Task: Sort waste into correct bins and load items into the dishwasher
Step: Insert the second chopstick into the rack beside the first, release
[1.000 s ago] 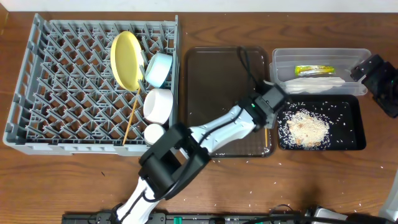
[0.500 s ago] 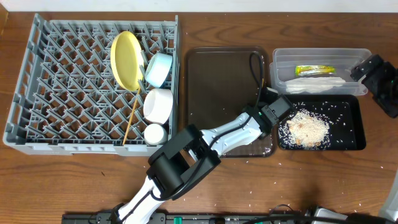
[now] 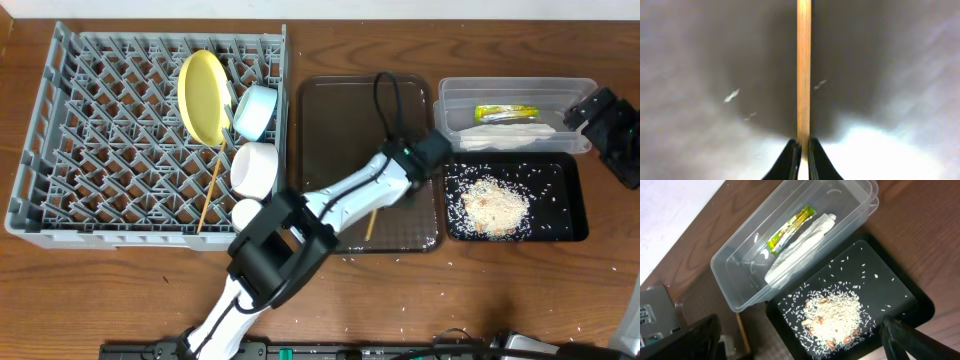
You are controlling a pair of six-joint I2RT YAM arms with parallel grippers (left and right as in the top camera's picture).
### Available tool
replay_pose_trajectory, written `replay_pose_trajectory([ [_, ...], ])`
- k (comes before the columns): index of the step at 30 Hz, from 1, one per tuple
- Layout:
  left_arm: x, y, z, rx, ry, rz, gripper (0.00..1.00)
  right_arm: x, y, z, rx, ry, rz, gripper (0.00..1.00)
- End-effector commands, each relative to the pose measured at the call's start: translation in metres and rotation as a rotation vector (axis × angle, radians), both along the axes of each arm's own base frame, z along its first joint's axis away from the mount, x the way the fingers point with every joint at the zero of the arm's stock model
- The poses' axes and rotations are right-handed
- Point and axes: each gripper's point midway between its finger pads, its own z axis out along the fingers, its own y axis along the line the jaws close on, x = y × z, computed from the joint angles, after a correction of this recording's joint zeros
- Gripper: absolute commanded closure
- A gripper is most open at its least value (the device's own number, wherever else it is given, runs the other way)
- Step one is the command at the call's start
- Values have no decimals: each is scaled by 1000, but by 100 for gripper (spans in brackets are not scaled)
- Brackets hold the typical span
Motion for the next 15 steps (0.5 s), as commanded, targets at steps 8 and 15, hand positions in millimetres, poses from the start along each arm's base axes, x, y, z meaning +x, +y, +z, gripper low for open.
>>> replay_pose_trajectory([
  [8, 15, 174, 209, -76, -77, 161, 92, -1, 0, 0, 7, -2, -7, 1],
  [15, 25, 282, 172, 28, 39, 278, 93, -1, 0, 0, 7, -2, -7, 1],
])
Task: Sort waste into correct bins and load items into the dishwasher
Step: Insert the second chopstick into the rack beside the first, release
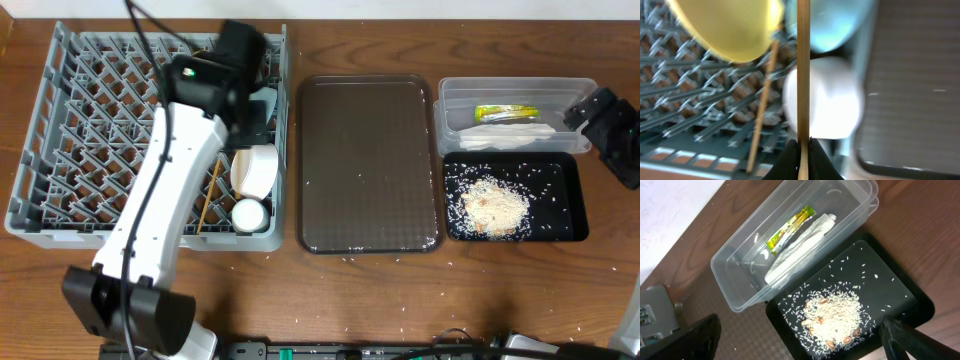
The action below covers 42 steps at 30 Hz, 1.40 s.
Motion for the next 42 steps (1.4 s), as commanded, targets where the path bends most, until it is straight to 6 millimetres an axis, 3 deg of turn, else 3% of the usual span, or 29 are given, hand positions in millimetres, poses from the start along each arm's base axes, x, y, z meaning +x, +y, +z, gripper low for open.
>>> replay_pose_trajectory([
  [1, -3, 38, -39, 59, 104, -38, 92, -1, 0, 1, 7, -3, -7, 1],
  [4, -8, 62, -58, 67, 144, -9, 92, -1, 0, 1, 8, -3, -8, 1],
  [6, -9, 69, -66, 69, 156, -2, 86, -1, 0, 1, 7, -3, -7, 1],
  [9, -10, 71, -67, 68, 158, 3, 48, -1, 0, 1, 7, -3, -7, 1],
  [14, -11, 66, -65, 40, 160, -2, 21, -1, 0, 1, 7, -3, -7, 1],
  [18, -25, 53, -61, -52, 203, 60, 18, -1, 0, 1, 7, -3, -7, 1],
  [20, -35, 36, -58, -153, 236, 68, 17, -1, 0, 1, 7, -3, -7, 1],
  [21, -37, 30, -57, -185, 243, 63, 11, -1, 0, 1, 7, -3, -7, 1],
  [25, -39, 9, -54, -314, 259, 50, 11, -1, 0, 1, 7, -3, -7, 1],
  [32, -39, 10, -54, -300, 256, 27, 10, -1, 0, 1, 7, -3, -7, 1],
  [35, -23, 9, -52, -300, 183, -20, 10, -1, 0, 1, 7, -3, -7, 1],
  [37, 11, 6, -22, -288, -61, -137, 9, -1, 0, 1, 7, -3, -8, 1],
  [38, 17, 6, -12, -283, -125, -161, 9, -1, 0, 1, 7, -3, -7, 1],
  [41, 23, 18, 43, -201, -451, -196, 9, -1, 0, 0, 7, -2, -7, 1],
  [42, 19, 22, 50, -188, -501, -190, 9, -1, 0, 1, 7, -3, -8, 1],
])
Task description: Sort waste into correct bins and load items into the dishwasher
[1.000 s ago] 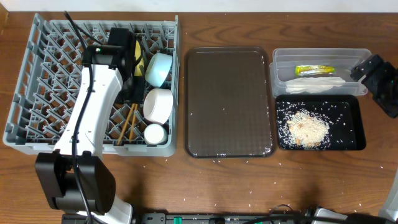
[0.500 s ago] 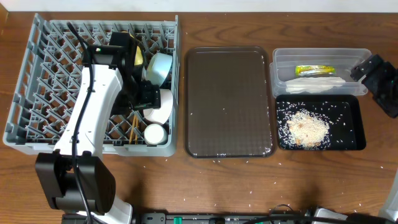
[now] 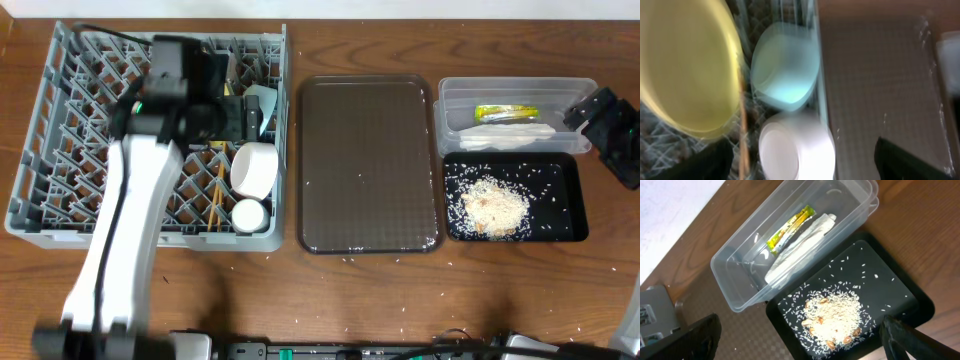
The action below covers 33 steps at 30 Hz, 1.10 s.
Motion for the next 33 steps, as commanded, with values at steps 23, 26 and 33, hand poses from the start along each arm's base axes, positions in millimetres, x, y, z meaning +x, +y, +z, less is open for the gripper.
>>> replay_pose_trajectory([
  [23, -134, 75, -37, 106, -899, 248, 9, -1, 0, 0, 7, -2, -7, 1],
  [26, -135, 79, -50, 118, -899, 270, 9, -1, 0, 0, 7, -2, -7, 1],
  [33, -138, 88, -66, 143, -887, 316, 9, -1, 0, 0, 7, -2, -7, 1],
])
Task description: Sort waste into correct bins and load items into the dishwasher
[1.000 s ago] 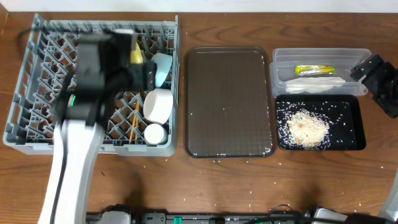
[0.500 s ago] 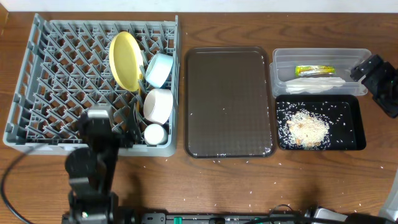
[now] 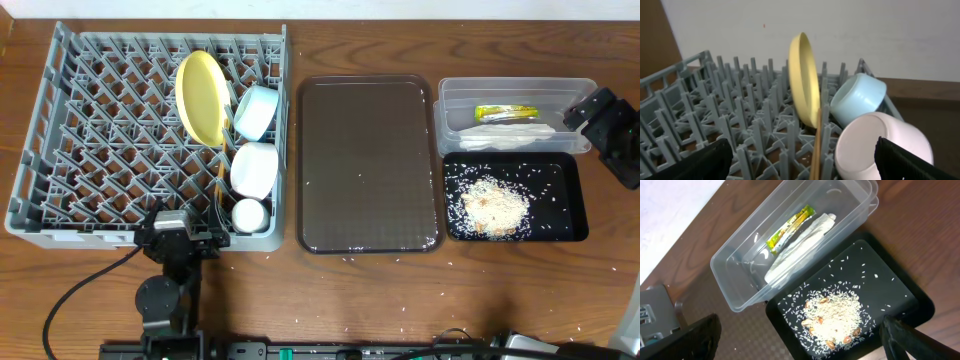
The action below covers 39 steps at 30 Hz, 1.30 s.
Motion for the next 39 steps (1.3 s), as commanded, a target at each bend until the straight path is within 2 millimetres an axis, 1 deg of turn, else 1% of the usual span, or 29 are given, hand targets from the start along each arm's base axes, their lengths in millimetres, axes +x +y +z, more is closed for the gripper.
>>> replay_pose_trajectory([
  [1, -3, 8, -5, 16, -5, 42, 8, -1, 0, 1, 6, -4, -7, 1],
  [3, -4, 9, -6, 17, -1, 49, 8, -1, 0, 1, 6, -4, -7, 1],
  [5, -6, 9, -19, 13, 49, 49, 8, -1, 0, 1, 6, -4, -7, 1],
  [8, -10, 8, -30, 10, 91, 49, 9, -1, 0, 1, 6, -4, -7, 1],
  [9, -10, 9, -31, 10, 94, 51, 9, -1, 0, 1, 6, -4, -7, 1],
  [39, -9, 9, -34, 9, 110, 50, 8, -1, 0, 1, 5, -3, -7, 1],
])
